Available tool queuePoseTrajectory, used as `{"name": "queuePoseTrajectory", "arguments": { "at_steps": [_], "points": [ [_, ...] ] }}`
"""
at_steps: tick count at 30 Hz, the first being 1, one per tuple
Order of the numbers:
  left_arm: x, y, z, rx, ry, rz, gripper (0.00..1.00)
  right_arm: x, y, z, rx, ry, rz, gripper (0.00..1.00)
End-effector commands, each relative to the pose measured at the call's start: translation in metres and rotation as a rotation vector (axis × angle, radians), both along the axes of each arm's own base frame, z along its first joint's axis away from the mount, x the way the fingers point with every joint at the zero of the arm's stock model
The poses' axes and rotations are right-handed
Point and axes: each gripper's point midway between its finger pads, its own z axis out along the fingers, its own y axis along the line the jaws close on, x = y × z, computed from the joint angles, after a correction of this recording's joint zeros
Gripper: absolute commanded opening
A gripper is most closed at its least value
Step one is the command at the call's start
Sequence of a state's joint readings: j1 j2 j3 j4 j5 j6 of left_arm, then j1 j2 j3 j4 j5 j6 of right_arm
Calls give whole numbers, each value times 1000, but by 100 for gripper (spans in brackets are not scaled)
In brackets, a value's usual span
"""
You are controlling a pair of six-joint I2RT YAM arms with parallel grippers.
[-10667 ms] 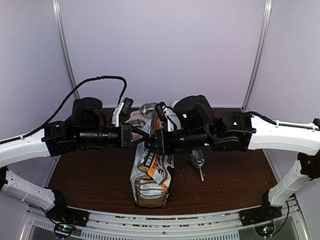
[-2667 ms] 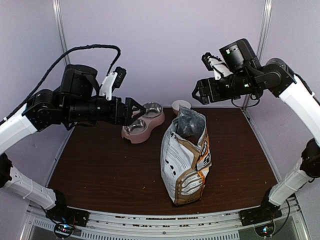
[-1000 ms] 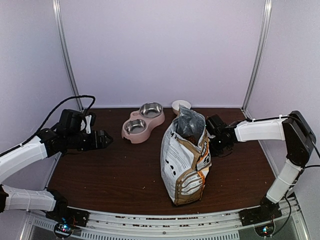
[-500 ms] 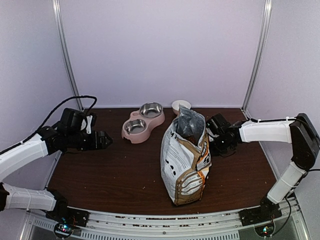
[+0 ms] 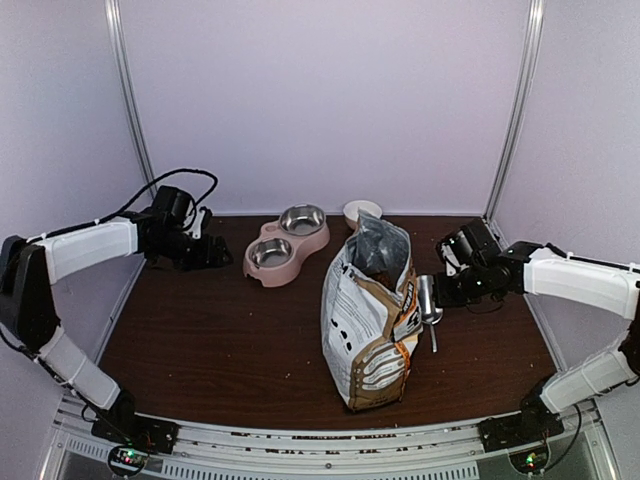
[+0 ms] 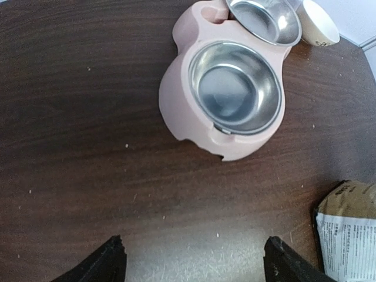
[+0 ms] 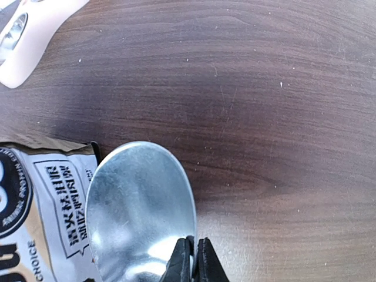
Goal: Serve the pet food
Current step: Pick up the spatula from the center of the board, then move the pet food bowl to the center of the board.
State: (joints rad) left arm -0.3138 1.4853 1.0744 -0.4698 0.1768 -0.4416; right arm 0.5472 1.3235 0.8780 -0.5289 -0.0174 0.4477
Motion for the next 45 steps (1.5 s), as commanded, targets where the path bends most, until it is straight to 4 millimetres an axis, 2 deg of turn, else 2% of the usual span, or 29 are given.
{"name": "queuePoseTrajectory", "arguments": {
  "at_steps": [1, 5, 10, 19, 25, 32, 39, 45],
  "points": [
    [43, -10, 5, -1, -46, -66, 82, -5, -8, 10, 18, -20, -39, 0],
    [73, -20, -8, 2, -30, -93, 81, -6, -7, 17, 41, -29, -45, 0],
    [99, -27, -33, 28, 11, -105, 81, -7, -7, 21, 55, -32, -53, 0],
    [117, -34, -65, 41, 82, -119, 80, -7, -5, 22, 68, -27, -62, 0],
    [126, -34, -77, 58, 112, -108, 79, -7, -4, 21, 77, -24, -65, 0],
    [117, -26, -96, 106, 187, -95, 76, -6, -3, 21, 81, -23, -62, 0],
    [100, -13, -97, 172, 202, -90, 74, -6, 0, 18, 90, -17, -59, 0],
    [75, 1, -100, 211, 219, -74, 73, -7, 0, 18, 102, -18, -56, 0]
  ]
}}
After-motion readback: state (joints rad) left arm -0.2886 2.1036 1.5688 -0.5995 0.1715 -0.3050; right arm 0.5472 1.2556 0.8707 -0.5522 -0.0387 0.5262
